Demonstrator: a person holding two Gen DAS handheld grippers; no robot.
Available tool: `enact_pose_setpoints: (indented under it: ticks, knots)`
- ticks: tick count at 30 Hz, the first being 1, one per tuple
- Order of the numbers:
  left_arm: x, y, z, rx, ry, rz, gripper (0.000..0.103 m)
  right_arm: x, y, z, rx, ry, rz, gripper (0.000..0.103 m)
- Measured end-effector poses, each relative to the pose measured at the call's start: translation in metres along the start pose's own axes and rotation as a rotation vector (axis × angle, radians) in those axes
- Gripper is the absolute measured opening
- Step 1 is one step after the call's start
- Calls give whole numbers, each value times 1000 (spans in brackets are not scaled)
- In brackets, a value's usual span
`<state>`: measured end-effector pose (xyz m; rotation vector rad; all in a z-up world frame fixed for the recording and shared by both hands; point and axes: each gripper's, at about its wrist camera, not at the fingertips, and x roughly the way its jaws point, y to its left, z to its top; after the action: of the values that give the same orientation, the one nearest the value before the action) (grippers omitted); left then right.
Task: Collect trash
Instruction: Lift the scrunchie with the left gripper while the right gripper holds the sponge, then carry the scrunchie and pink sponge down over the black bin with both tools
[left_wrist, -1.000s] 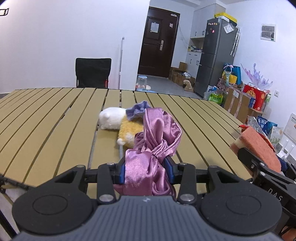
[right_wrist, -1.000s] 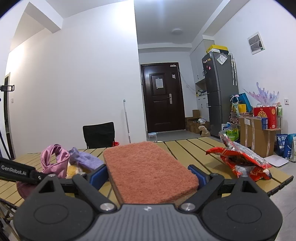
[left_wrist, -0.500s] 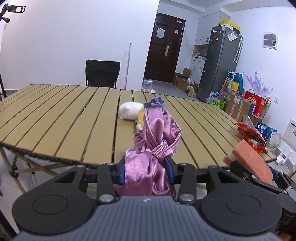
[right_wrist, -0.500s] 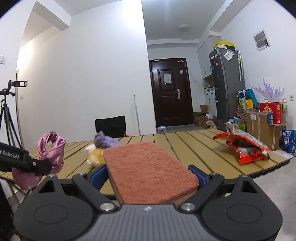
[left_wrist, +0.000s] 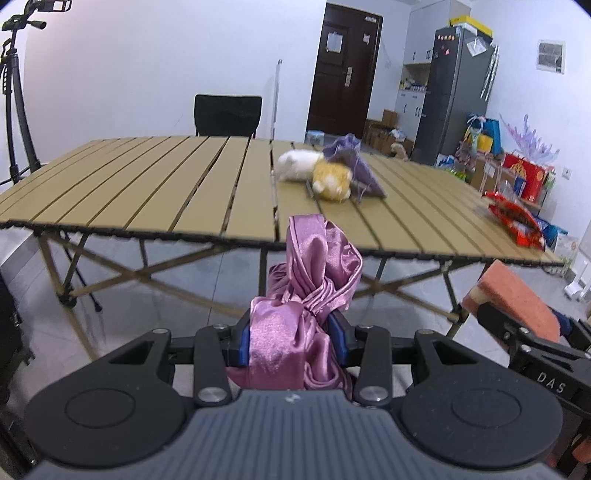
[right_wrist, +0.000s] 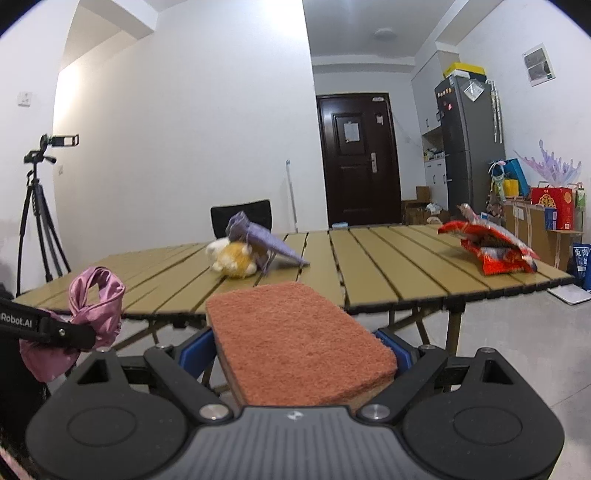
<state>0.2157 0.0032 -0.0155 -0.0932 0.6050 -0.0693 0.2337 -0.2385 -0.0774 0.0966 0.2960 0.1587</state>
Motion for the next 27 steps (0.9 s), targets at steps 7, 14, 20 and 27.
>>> enact_pose_setpoints:
  ticks: [7,14,20,27]
  knots:
    - [-8,9,-31,15,53,32,41,-21,10,-23,-30,58,11,91]
    - [-8,15,-54,46,97,73,41,-28,12,-40,-66,119,16,91]
    - [1,18,-71,83,154,111,41,-28,12,-51,-85,165,14,91]
    - [15,26,-89,103,233,138,41,-20,5,-67,-67,235,3,91]
